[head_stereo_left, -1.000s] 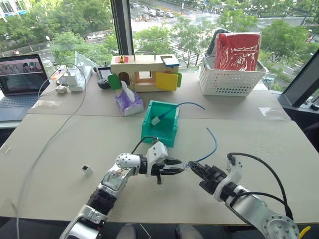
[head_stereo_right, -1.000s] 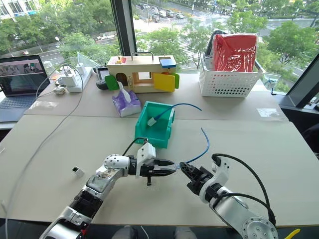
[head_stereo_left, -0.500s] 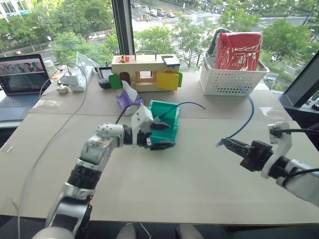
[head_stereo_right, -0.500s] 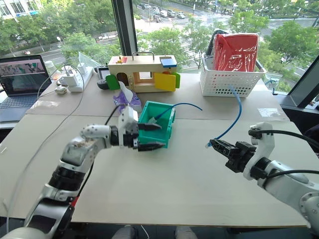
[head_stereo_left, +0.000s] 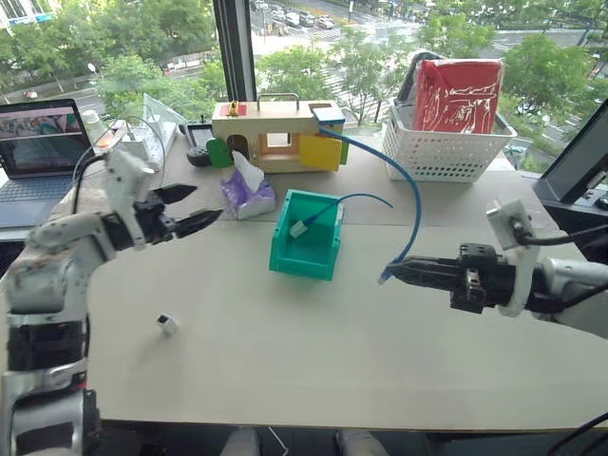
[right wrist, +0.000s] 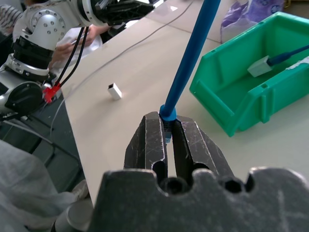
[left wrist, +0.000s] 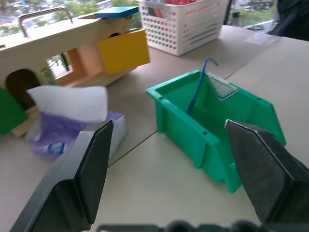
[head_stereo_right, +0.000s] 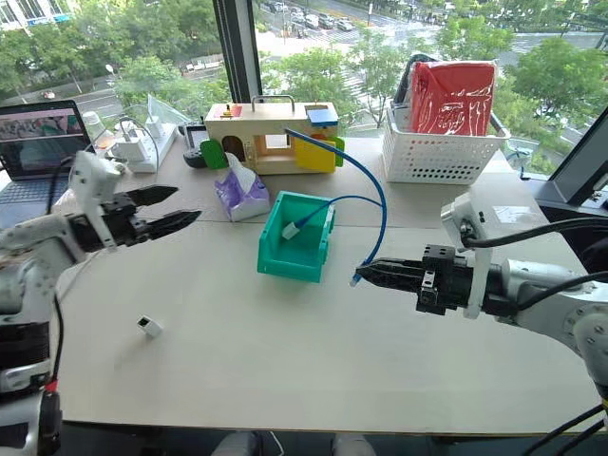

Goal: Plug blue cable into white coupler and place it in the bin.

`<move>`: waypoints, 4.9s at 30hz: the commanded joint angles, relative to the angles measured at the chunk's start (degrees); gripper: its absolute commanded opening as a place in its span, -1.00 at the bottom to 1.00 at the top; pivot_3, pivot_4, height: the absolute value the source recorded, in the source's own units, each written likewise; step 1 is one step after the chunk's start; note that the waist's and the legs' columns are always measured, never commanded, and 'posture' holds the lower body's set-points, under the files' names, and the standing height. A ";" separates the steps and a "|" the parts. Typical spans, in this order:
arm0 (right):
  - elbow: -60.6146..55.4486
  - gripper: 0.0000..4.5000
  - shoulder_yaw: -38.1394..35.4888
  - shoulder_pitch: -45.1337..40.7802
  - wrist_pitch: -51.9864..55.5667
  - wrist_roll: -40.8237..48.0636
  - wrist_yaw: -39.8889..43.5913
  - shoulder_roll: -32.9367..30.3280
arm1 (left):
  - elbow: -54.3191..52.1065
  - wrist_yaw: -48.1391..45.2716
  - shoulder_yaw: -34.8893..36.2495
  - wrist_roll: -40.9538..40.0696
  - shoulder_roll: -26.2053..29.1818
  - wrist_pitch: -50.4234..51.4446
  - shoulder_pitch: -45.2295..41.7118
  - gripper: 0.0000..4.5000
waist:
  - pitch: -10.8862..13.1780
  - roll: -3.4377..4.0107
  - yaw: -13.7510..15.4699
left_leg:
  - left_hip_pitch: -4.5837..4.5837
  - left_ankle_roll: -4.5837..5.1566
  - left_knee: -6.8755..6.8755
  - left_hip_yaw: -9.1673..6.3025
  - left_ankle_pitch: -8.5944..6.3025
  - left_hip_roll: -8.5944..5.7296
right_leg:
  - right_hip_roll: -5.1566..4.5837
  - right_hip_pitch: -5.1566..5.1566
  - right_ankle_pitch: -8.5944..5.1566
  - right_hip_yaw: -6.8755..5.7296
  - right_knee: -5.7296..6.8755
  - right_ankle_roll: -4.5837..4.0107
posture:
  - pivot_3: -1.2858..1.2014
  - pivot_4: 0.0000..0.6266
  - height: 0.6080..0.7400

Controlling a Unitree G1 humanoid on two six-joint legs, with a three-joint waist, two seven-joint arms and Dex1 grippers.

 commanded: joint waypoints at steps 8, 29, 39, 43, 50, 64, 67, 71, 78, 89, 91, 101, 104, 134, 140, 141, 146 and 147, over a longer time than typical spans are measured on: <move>14.01 -1.00 12.65 -16.93 2.72 -16.19 6.69 13.11 | -17.62 2.94 22.36 -4.39 -3.21 -2.80 31.17 0.77 | 0.07 -0.07 -0.04 | -0.28 -0.13 -0.02 0.07 0.07 0.03 | -0.03 -0.57 0.10 -0.03 0.27 -0.18 | 0.03 -0.52 0.90; 12.49 -1.00 6.11 -17.09 10.64 -19.20 5.01 18.57 | -13.96 7.77 7.47 6.45 -15.52 -21.63 48.40 0.77 | 0.08 -0.13 0.01 | -0.29 -0.15 -0.01 0.04 0.08 0.03 | -0.03 -0.53 0.14 -0.17 0.27 -0.25 | 0.03 -0.52 0.90; 8.10 -1.00 1.66 -13.87 14.46 -17.20 0.92 19.85 | -0.85 7.92 1.63 9.46 -14.23 -26.89 40.05 0.77 | 0.06 -0.09 0.13 | -0.24 -0.17 0.00 0.03 0.10 0.03 | -0.03 -0.49 0.15 -0.17 0.30 -0.25 | 0.03 -0.52 0.90; 7.20 -1.00 0.08 -12.86 15.07 -16.53 -0.42 19.88 | 4.47 6.90 0.71 11.00 -13.30 -30.54 39.76 0.12 | 0.03 -0.05 0.08 | -0.22 -0.17 0.00 0.03 0.11 0.02 | -0.03 -0.45 0.15 -0.18 0.31 -0.25 | 0.03 -0.52 0.90; 4.58 -1.00 -2.12 -10.29 15.58 -15.60 -2.83 20.36 | 5.45 3.86 -3.38 10.00 -11.05 -31.55 33.72 -0.69 | -0.24 0.42 -0.04 | -0.12 -0.10 -0.01 0.03 0.15 0.03 | -0.01 -0.42 0.14 -0.18 0.37 -0.24 | 0.03 -0.52 0.90; -4.39 -1.00 -10.45 -1.79 15.33 -10.04 -11.75 20.41 | 9.87 -15.35 -30.08 12.39 -11.98 -25.89 4.67 -0.69 | -0.22 0.30 -0.13 | -0.35 -0.07 -0.20 -0.01 0.32 0.00 | 0.00 -0.57 0.23 -0.22 0.33 -0.18 | 0.03 -0.52 0.90; -8.01 -1.00 -14.33 2.62 14.75 -7.88 -16.47 20.27 | 14.58 -18.13 -35.18 13.53 -17.86 -27.09 -2.76 -0.69 | -0.21 0.27 0.84 | -0.43 -0.11 -0.06 -0.08 0.35 -0.04 | -0.03 -0.50 0.22 -0.31 0.32 -0.17 | 0.03 -0.52 0.90; -13.23 -1.00 -16.89 7.71 13.34 -3.46 -22.98 21.39 | 18.21 -18.45 -39.88 16.95 -22.82 -28.91 -6.04 -0.69 | -0.22 0.27 1.12 | -0.49 -0.11 0.03 -0.09 0.35 -0.07 | -0.05 -0.47 0.25 -0.30 0.27 -0.12 | 0.03 -0.52 0.90; -19.13 -1.00 -20.49 16.20 8.81 3.68 -32.15 20.64 | 24.63 -17.06 -42.99 20.93 -28.62 -33.35 -9.05 -0.69 | -0.21 0.27 0.64 | -0.47 -0.09 0.01 -0.13 0.36 -0.07 | -0.03 -0.47 0.26 -0.30 0.32 -0.13 | 0.03 -0.52 0.90; -18.96 -1.00 -18.98 18.84 3.09 8.45 -36.02 15.67 | 25.67 -14.20 -44.64 25.64 -29.66 -36.30 -6.35 -0.47 | -0.22 0.27 0.51 | -0.24 -0.09 0.03 -0.14 0.35 -0.07 | -0.03 -0.16 0.25 -0.29 0.28 -0.11 | 0.03 -0.52 0.90; -18.33 -1.00 -18.38 18.37 2.59 8.70 -35.94 14.76 | 24.65 -14.52 -44.15 24.79 -29.44 -34.55 -5.71 -0.17 | -0.22 0.27 0.53 | -0.21 -0.09 0.02 -0.15 0.35 -0.07 | -0.04 -0.11 0.24 -0.29 0.26 -0.10 | 0.03 -0.52 0.90; -15.43 -1.00 -14.30 14.54 1.14 9.29 -34.44 11.73 | 22.53 -14.56 -43.66 25.27 -26.35 -32.34 -2.93 0.90 | -0.23 0.28 0.09 | -0.08 -0.09 0.02 -0.16 0.35 -0.07 | -0.03 0.00 0.24 -0.29 0.25 -0.09 | 0.03 -0.52 0.90; -15.07 -1.00 -13.73 14.28 0.93 9.04 -34.11 11.40 | 22.39 -13.96 -43.48 25.46 -26.12 -31.98 -2.64 0.90 | -0.23 0.27 0.13 | -0.01 -0.08 0.00 -0.17 0.35 -0.06 | -0.03 0.11 0.22 -0.29 0.24 -0.07 | 0.03 -0.52 0.90; -16.74 -1.00 -11.54 16.38 -1.15 8.69 -39.52 12.34 | 18.63 -12.79 -44.79 25.13 -28.44 -20.13 -8.92 -0.72 | -0.24 0.26 0.33 | 0.18 -0.08 0.00 -0.17 0.35 -0.07 | -0.04 0.31 0.06 -0.29 0.19 0.20 | 0.03 -0.52 0.90; -20.07 -1.00 -2.73 17.76 -5.67 7.98 -54.12 23.97 | 15.39 -9.11 -47.46 28.28 -29.91 -10.13 -10.73 -0.72 | -0.24 0.26 0.33 | 0.16 -0.08 -0.03 -0.18 0.35 -0.07 | -0.03 0.27 0.03 -0.29 0.19 0.24 | 0.03 -0.52 0.90; -20.46 -1.00 -1.43 18.15 -6.44 7.53 -56.21 25.96 | 15.05 -8.84 -47.70 28.49 -30.08 -8.87 -10.87 -0.72 | -0.24 0.26 0.33 | 0.15 -0.08 -0.04 -0.18 0.35 -0.07 | -0.03 0.26 0.04 -0.29 0.18 0.23 | 0.03 -0.52 0.90; -20.75 -1.00 2.05 21.45 -9.55 5.31 -62.29 32.99 | 11.62 -9.10 -50.22 29.25 -29.76 -5.36 -10.35 -0.72 | -0.24 0.26 0.45 | 0.14 -0.09 -0.03 -0.19 0.35 -0.08 | -0.04 0.26 0.03 -0.29 0.18 0.23 | 0.03 -0.52 0.90; -20.86 -1.00 2.54 21.97 -9.69 4.89 -62.54 33.43 | 11.37 -8.82 -50.37 29.32 -29.74 -4.99 -10.38 -0.72 | -0.24 0.27 0.45 | 0.13 -0.09 -0.03 -0.20 0.35 -0.08 | -0.04 0.26 0.04 -0.29 0.16 0.22 | 0.03 -0.52 0.90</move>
